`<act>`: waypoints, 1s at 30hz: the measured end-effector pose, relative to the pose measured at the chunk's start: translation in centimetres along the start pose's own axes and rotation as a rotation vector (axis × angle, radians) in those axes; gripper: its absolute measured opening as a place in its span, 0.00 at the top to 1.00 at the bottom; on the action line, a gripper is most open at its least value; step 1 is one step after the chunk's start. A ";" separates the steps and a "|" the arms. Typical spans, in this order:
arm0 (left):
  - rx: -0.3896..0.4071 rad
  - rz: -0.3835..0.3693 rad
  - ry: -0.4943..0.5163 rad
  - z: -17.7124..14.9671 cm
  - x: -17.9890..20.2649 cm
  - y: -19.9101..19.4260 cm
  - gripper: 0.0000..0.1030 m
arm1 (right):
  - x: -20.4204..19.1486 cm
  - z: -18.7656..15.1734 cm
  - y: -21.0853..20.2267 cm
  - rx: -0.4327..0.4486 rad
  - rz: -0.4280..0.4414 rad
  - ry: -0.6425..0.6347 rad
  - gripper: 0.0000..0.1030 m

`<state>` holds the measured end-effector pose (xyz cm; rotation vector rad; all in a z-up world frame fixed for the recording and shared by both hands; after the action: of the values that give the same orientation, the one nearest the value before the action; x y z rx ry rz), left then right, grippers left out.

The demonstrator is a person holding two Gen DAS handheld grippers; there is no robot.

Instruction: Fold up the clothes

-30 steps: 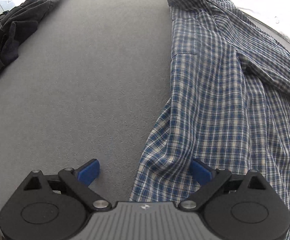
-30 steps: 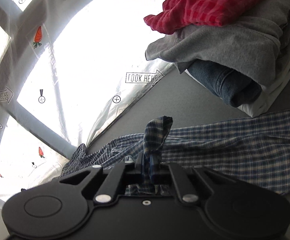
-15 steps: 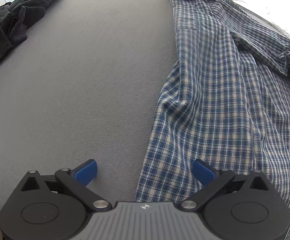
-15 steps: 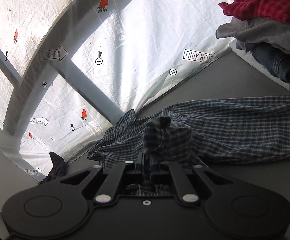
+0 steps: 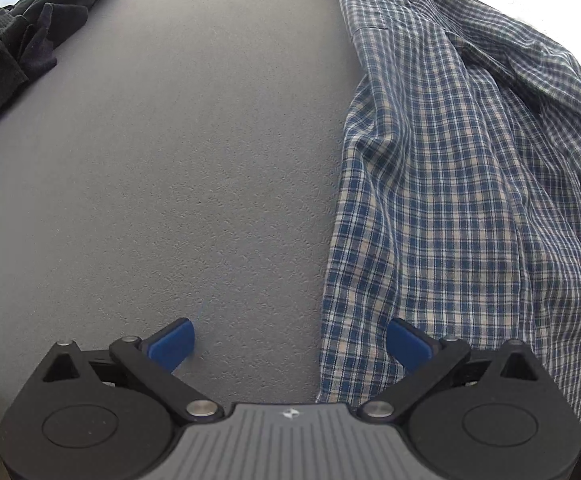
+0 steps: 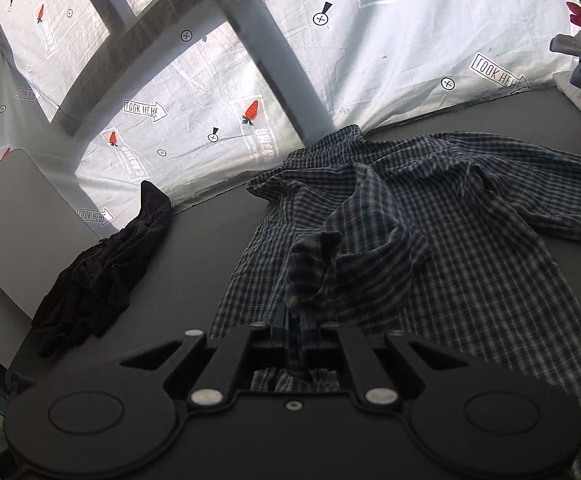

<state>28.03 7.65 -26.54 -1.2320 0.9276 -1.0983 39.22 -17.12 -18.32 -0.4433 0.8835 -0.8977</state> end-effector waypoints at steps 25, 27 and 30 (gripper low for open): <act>0.045 0.007 0.137 -0.6 0.1 -1.0 0.00 | -7.0 -8.9 2.6 -0.215 0.092 -0.082 0.95; 0.045 0.006 0.141 -0.6 0.1 -1.0 0.00 | -7.0 -9.3 3.3 -0.241 0.099 -0.065 0.93; 0.048 0.004 0.145 -0.4 0.1 -1.2 0.00 | -7.1 -9.4 3.8 -0.266 0.113 -0.046 0.77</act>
<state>27.53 7.42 -25.37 -1.1217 1.0067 -1.2121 31.12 -8.93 -22.95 -0.6340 0.9807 -0.6662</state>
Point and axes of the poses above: each gripper's, at about its wrist camera, not at the fingertips, and y roughly the way its jaws point, x to its right, z to its top, the point moved 9 cm from there along y, roughly the way its jaws point, and after that the axes turned 11 degrees about -x, right-handed, at the moved point
